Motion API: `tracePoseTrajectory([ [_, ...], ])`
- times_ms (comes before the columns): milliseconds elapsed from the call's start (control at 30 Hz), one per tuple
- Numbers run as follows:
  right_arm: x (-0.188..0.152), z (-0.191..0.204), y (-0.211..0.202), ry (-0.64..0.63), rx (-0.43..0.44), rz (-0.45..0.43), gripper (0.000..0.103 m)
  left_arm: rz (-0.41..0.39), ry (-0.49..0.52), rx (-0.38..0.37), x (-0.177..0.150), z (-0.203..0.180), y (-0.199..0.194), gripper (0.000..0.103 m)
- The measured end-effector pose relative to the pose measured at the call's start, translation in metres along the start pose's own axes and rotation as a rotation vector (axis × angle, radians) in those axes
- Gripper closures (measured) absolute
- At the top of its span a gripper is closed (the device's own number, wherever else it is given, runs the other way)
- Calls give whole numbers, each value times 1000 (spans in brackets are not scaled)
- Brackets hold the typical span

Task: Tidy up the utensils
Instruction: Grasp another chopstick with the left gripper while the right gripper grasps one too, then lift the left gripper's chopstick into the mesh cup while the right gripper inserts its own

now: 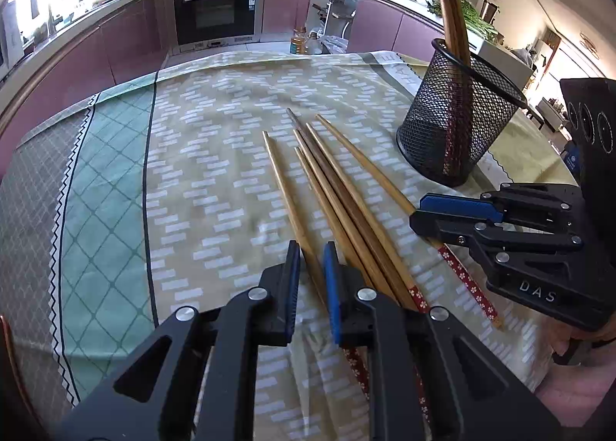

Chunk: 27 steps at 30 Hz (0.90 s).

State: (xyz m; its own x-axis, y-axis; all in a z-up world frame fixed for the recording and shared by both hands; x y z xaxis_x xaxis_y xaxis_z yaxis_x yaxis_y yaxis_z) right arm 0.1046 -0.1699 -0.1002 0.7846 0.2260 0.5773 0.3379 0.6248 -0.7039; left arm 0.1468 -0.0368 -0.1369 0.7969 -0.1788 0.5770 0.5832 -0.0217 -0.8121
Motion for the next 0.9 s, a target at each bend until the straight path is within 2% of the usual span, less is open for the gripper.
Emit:
tracePoseTrajectory([
  [233,9,1,10,-8,-16,-14,86,-3,0,27,10,-2,9,90],
  [333,11,-1,10,11,-12,-25,95,-12,1,47,13,-5,11,91],
  [567,9,-7,-1,69,52,-62,97,-19,-58,43,12,2,8,95],
  [900,10,11,-27,39,150,-107,97,-62,-105,-63,11,8,-24,96],
])
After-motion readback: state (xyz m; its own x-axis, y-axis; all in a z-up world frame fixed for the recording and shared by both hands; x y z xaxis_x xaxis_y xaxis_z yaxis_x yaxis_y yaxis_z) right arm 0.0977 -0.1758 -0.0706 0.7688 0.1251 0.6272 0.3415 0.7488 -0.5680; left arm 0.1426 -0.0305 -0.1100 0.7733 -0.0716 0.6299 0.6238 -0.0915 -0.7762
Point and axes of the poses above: each gripper's, at about its wrist camera, not at the fingertips, and y roughly the way its jaws point, z to its left, x to its top, the point moved 4 cm from there along y, roughly the way its jaws point, and after that the axes turned 15 degrees about x, right-handed, at the moved point
